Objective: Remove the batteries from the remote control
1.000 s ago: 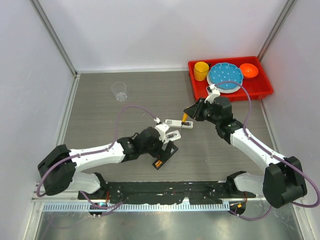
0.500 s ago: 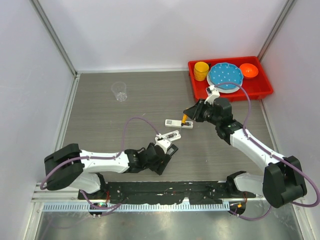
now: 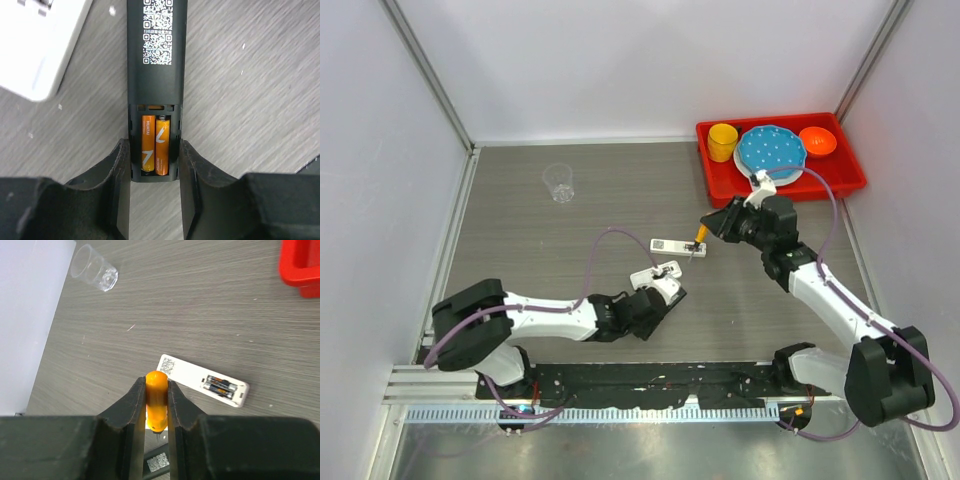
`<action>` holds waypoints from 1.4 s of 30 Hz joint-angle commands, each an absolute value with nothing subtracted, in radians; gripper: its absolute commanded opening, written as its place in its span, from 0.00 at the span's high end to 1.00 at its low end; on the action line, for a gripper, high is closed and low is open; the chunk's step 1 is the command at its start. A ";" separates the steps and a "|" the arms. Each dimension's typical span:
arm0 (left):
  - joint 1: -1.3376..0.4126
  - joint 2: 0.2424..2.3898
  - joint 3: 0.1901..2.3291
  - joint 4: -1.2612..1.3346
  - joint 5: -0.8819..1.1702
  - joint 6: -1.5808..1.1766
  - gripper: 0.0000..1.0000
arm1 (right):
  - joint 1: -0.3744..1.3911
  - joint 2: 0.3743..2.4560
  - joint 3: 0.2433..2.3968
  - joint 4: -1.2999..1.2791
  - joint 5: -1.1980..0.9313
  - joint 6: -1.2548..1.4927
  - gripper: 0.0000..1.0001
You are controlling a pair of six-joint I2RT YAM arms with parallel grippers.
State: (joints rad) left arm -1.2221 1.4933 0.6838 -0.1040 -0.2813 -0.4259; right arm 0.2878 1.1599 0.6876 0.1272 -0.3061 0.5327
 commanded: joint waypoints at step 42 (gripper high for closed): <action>-1.011 1.776 0.940 0.078 0.015 -0.080 0.26 | 0.196 1.052 0.543 0.195 -0.336 0.508 0.99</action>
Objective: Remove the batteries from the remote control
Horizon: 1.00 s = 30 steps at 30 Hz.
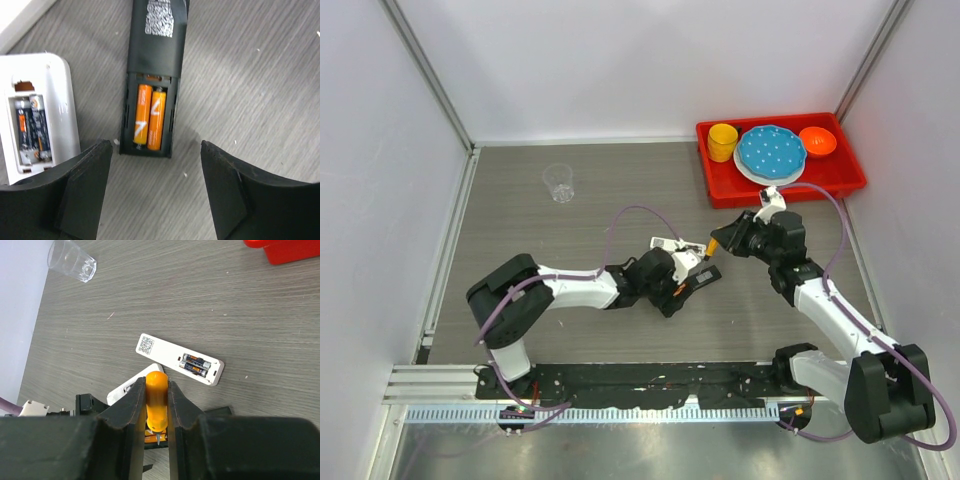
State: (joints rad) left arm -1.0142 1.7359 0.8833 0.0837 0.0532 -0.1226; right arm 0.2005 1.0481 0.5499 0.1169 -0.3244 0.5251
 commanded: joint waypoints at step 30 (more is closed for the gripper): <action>-1.037 1.752 0.887 0.057 0.117 -0.051 0.72 | 0.268 1.045 0.394 0.394 -0.302 0.540 0.99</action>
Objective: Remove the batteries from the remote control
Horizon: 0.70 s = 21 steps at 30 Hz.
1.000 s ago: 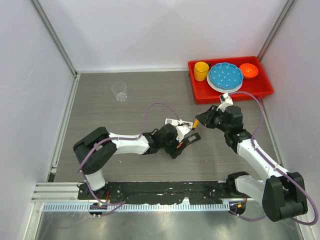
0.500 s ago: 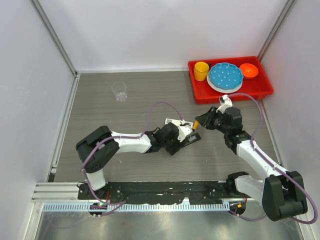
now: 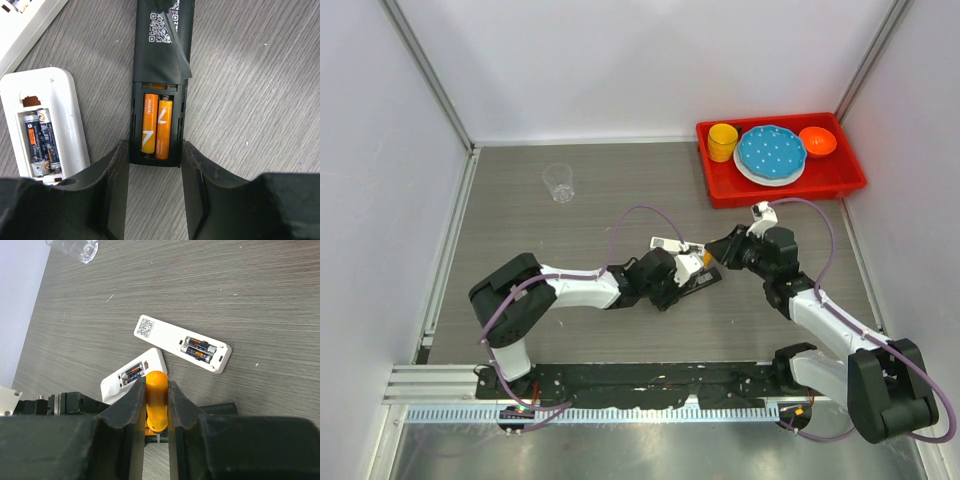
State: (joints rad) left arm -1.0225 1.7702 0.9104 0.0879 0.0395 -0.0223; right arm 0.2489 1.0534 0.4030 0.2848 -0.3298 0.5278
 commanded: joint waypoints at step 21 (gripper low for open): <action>-1.039 1.743 0.896 -0.003 0.080 -0.037 0.35 | 0.290 1.054 0.365 0.451 -0.258 0.545 0.99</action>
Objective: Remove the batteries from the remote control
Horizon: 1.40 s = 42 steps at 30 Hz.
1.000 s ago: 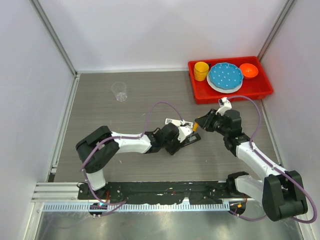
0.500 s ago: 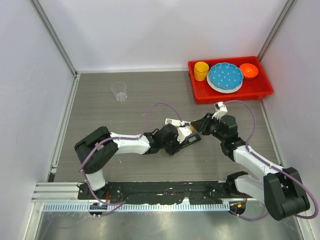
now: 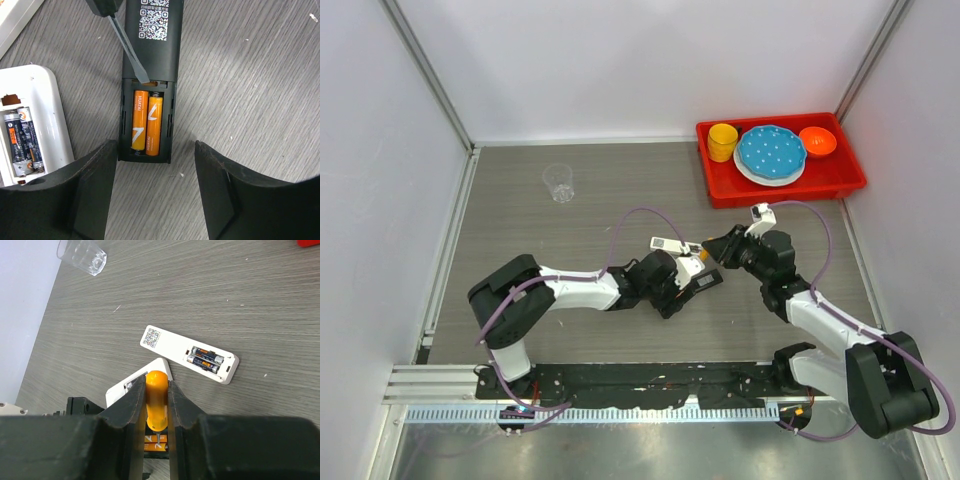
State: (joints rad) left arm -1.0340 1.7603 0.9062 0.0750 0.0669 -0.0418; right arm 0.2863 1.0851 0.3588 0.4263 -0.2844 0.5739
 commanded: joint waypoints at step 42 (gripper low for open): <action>-1.039 1.816 0.986 -0.008 0.077 -0.044 0.34 | 0.337 1.035 0.344 0.422 -0.181 0.508 0.99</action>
